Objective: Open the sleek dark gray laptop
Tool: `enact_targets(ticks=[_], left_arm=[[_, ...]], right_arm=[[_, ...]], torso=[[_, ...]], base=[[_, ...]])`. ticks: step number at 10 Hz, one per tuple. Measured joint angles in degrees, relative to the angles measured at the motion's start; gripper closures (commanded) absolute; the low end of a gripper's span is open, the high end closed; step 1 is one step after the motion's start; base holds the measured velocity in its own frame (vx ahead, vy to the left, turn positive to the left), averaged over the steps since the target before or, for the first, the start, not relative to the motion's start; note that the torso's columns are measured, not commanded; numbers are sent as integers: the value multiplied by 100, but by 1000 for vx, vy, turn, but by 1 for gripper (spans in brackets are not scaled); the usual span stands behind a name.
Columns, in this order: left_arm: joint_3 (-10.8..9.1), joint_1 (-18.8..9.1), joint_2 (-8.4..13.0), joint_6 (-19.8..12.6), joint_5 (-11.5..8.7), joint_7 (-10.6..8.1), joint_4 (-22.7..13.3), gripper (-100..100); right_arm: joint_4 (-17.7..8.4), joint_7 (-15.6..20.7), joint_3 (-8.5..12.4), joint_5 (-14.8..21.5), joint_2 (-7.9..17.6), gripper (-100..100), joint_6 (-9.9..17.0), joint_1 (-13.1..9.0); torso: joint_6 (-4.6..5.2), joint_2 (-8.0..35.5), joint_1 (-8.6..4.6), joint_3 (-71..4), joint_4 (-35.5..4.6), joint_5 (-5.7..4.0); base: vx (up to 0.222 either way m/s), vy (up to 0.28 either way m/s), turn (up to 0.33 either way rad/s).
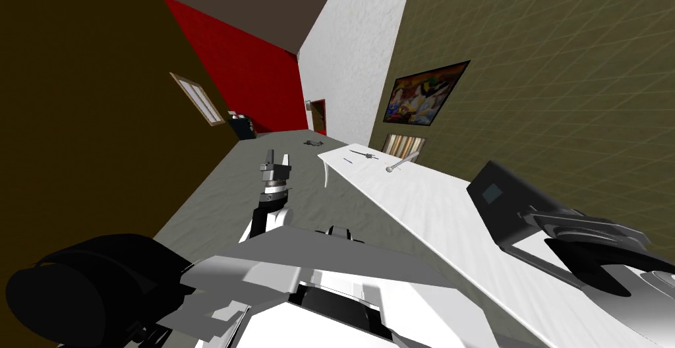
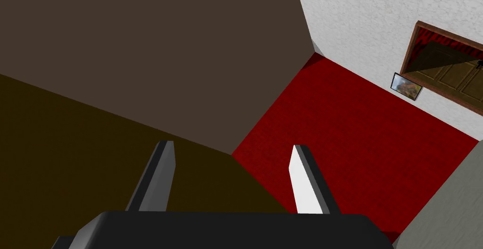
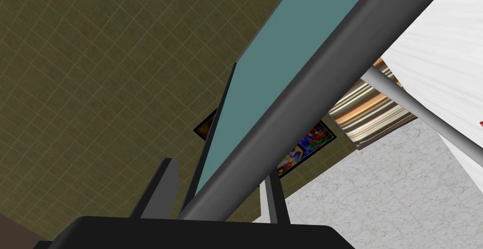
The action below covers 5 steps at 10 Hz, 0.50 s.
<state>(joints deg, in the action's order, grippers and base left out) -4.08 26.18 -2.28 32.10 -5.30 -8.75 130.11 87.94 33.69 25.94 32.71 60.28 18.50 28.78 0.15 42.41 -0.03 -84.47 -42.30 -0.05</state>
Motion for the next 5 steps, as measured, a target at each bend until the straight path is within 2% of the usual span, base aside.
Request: enact_targets(ticks=[1, 2, 3, 4, 5], left_arm=[[0, -1, 0, 0, 0, 0, 0, 0], [0, 0, 0, 0, 0, 0, 0, 0], [0, -1, 0, 0, 0, 0, 0, 0], [1, -2, 0, 0, 0, 0, 0, 0], [0, 0, 0, 0, 0, 0, 0, 0]], right_arm=[[128, 4, -31, 2, -15, 100, -17, 20], [151, 4, -85, 84, -67, 100, -132, -63], [268, 6, -85, 82, -78, 100, -162, -8], [398, 9, -83, 37, -59, 100, -105, 64], [588, 16, -100, 47, -96, 100, -100, 130]], torso=[[-17, -9, 2, -7, 1, 4], [2, -17, -5, -11, 3, 2], [-13, -8, -3, -6, 3, -1], [-29, 0, 0, -2, 0, 2], [-5, -13, 4, -7, 1, 4]], base=[[135, 2, -307], [113, 8, -169], [49, 0, -11], [95, -2, -253], [106, 19, -204]])
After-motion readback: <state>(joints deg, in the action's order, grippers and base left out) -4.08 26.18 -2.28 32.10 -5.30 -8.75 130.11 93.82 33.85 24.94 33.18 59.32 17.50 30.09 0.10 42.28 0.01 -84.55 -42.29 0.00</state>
